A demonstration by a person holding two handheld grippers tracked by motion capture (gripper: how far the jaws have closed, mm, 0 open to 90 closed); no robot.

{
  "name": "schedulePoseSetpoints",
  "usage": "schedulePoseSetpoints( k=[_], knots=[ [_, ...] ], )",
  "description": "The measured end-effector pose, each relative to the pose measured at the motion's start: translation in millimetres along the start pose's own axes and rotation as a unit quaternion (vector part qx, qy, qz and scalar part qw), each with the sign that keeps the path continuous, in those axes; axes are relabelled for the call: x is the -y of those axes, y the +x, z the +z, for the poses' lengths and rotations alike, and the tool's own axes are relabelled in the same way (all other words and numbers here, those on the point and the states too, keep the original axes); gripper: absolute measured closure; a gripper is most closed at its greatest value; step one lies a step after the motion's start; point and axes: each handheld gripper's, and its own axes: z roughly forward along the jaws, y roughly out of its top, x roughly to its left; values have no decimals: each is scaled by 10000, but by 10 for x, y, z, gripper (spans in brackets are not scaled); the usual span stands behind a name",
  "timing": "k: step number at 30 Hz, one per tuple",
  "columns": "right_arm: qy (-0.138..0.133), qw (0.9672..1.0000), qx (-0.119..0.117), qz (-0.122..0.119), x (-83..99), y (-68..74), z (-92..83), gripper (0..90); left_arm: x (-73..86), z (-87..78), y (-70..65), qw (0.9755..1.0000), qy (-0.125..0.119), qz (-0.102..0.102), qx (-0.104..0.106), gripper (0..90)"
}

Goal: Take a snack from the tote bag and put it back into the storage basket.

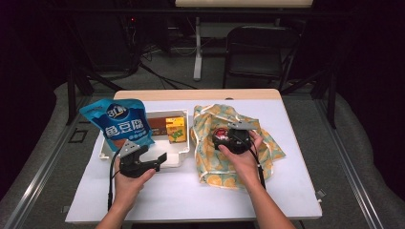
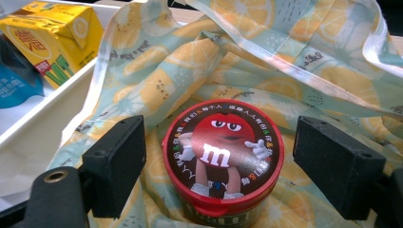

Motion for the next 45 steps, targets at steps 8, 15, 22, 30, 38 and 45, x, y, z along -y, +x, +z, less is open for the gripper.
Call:
schedulePoseSetpoints(
  k=[8, 15, 22, 30, 38, 45],
  knots=[
    [98, 9999, 21, -40, 30, -7, 69, 174, 7, 16, -12, 10000, -13, -11, 20, 139],
    [193, 9998, 28, -79, 86, -16, 132, 173, 11, 16, -7, 10000, 33, -2, 35, 143],
    [295, 9995, -52, -129, 178, -39, 223, 173, 17, 26, -11, 10000, 48, 0, 47, 147],
    [319, 9994, 22, -128, 212, -60, 304, 181, 32, 45, -25, 10000, 60, 21, 45, 151],
    [253, 9993, 21, -257, 223, -45, 326, 239, 40, 56, -32, 9999, 87, 41, 46, 154],
    [267, 9994, 48, -234, 205, -82, 307, 245, 45, 65, -26, 9999, 105, 45, 43, 155]
  ],
)
